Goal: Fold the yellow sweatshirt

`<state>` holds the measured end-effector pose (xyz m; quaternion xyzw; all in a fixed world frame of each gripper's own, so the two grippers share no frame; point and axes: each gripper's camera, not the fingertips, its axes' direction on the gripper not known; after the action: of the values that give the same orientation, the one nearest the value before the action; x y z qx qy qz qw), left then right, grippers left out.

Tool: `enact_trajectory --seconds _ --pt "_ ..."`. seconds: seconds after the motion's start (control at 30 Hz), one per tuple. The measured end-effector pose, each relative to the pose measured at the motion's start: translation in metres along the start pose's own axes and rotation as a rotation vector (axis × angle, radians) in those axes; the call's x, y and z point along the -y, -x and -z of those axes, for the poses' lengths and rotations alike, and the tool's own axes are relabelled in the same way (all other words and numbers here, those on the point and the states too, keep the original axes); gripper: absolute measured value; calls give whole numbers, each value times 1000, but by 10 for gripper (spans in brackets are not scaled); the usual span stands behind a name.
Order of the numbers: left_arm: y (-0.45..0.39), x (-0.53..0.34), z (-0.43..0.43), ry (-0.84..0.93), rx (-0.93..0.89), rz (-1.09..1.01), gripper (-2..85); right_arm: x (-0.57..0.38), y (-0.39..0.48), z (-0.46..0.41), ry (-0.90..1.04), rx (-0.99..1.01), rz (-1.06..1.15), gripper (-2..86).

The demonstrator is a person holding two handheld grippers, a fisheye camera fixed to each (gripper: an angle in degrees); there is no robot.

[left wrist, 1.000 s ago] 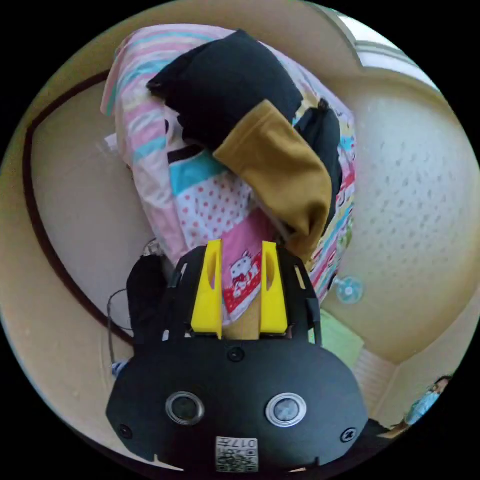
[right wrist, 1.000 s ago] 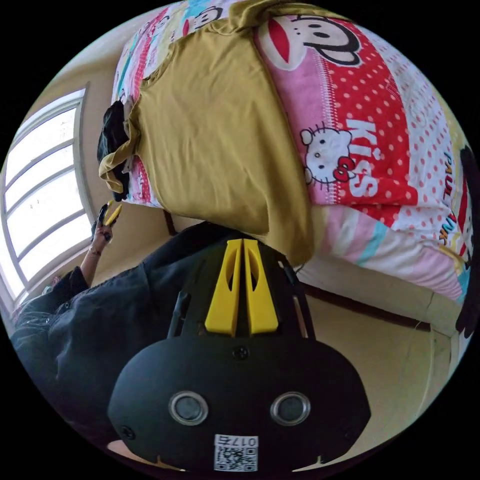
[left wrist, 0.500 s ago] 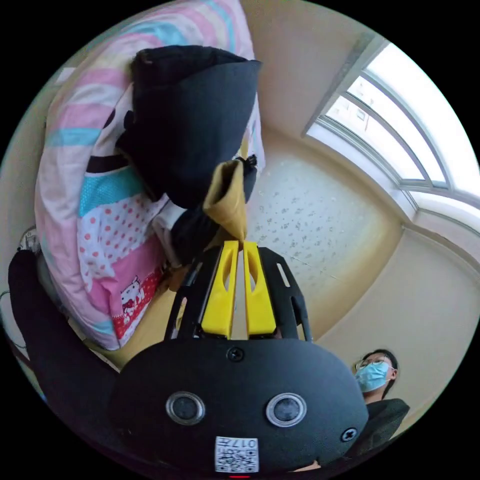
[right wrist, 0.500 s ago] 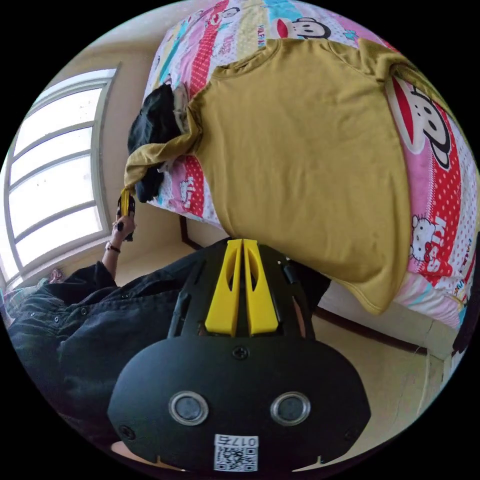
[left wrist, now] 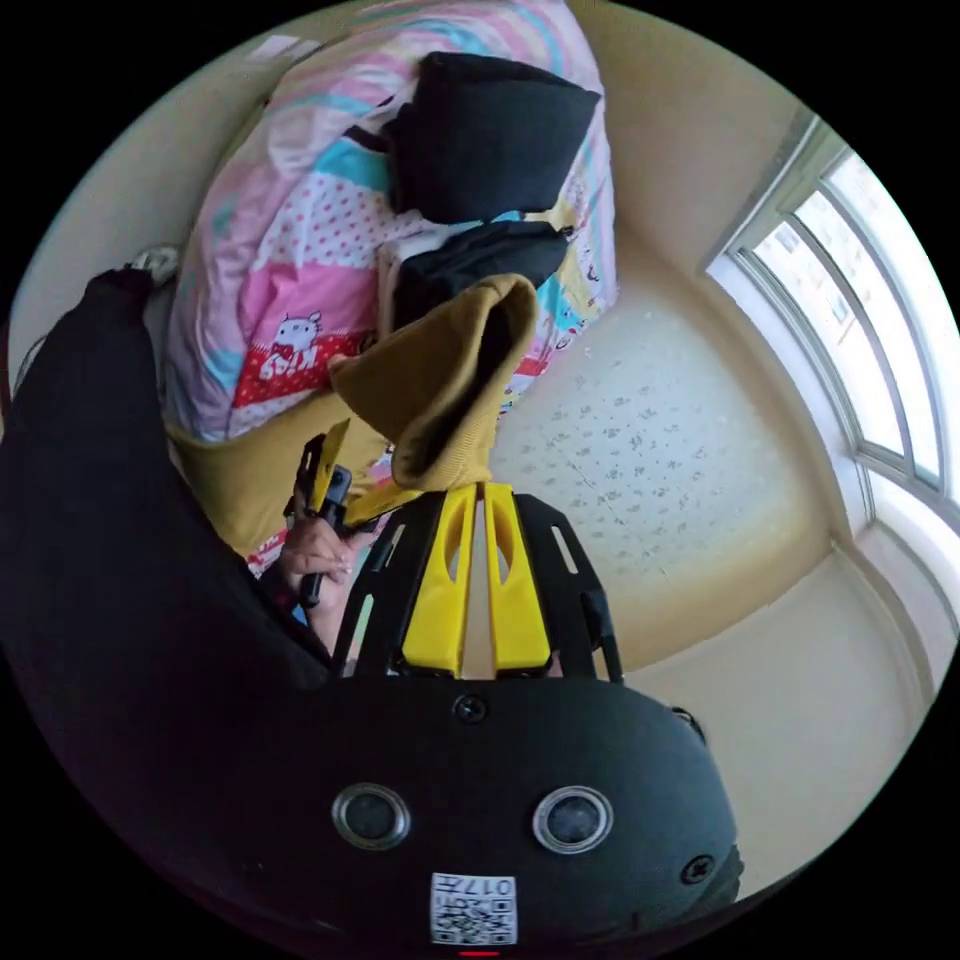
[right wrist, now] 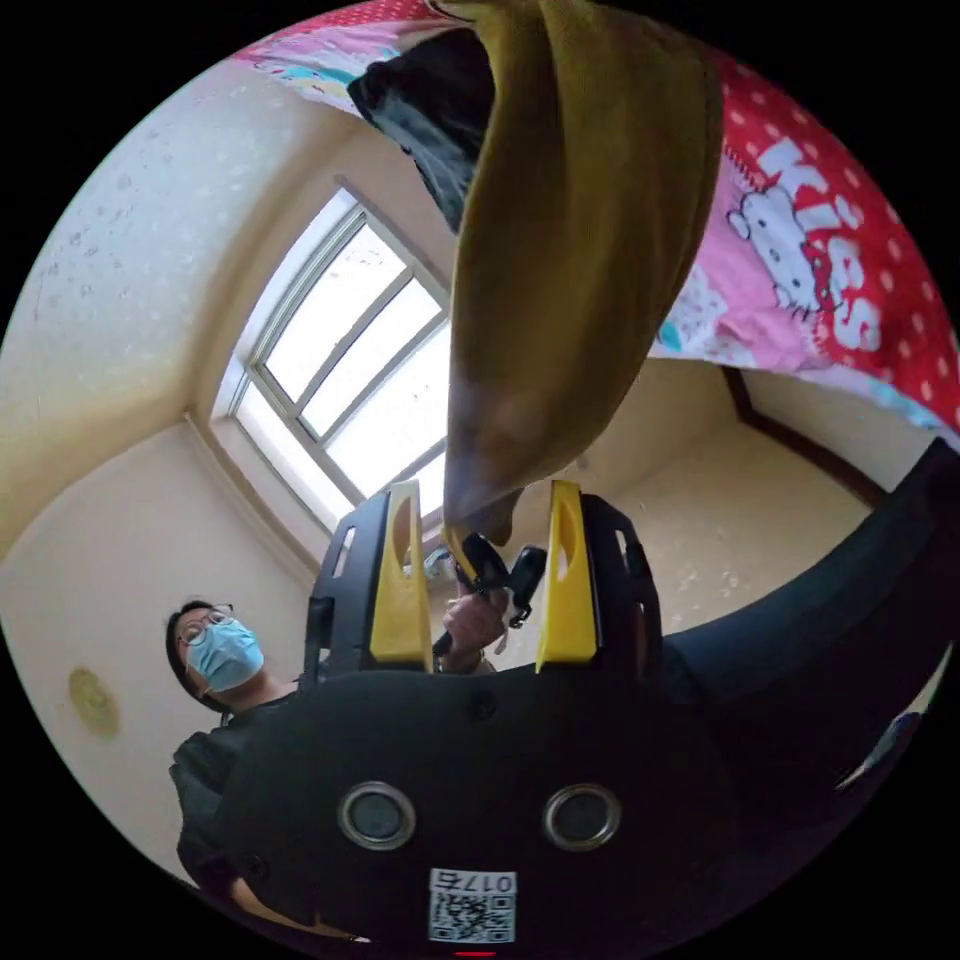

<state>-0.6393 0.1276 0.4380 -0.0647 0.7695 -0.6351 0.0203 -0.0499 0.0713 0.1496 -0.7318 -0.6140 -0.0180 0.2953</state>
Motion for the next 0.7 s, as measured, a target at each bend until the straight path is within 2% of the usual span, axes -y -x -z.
enact_trajectory --seconds 0.07,0.17,0.2,0.33,0.43,0.5,0.57,0.63,0.7 --pt "7 -10 -10 62 89 69 1 -1 4 -11 38 4 4 149" --pt "16 -14 -28 195 114 153 22 -1 15 -7 105 -68 16 59" --pt "15 -15 -31 215 113 154 28 0 20 1 143 -69 9 28" --pt "-2 -20 -49 346 92 85 60 7 59 41 302 -120 2 3" --pt "-6 -26 -58 384 39 79 64 14 121 65 597 -388 5 -2" --pt "-3 -25 -69 414 -11 66 64 12 172 73 852 -672 -34 -1" --pt "7 -17 -84 439 52 34 62 12 200 85 1004 -881 -92 3" --pt "21 -10 -95 426 102 21 63 26 225 116 997 -1114 -170 13" --pt "42 -2 -109 427 128 41 64 56 257 182 724 -1449 -292 48"
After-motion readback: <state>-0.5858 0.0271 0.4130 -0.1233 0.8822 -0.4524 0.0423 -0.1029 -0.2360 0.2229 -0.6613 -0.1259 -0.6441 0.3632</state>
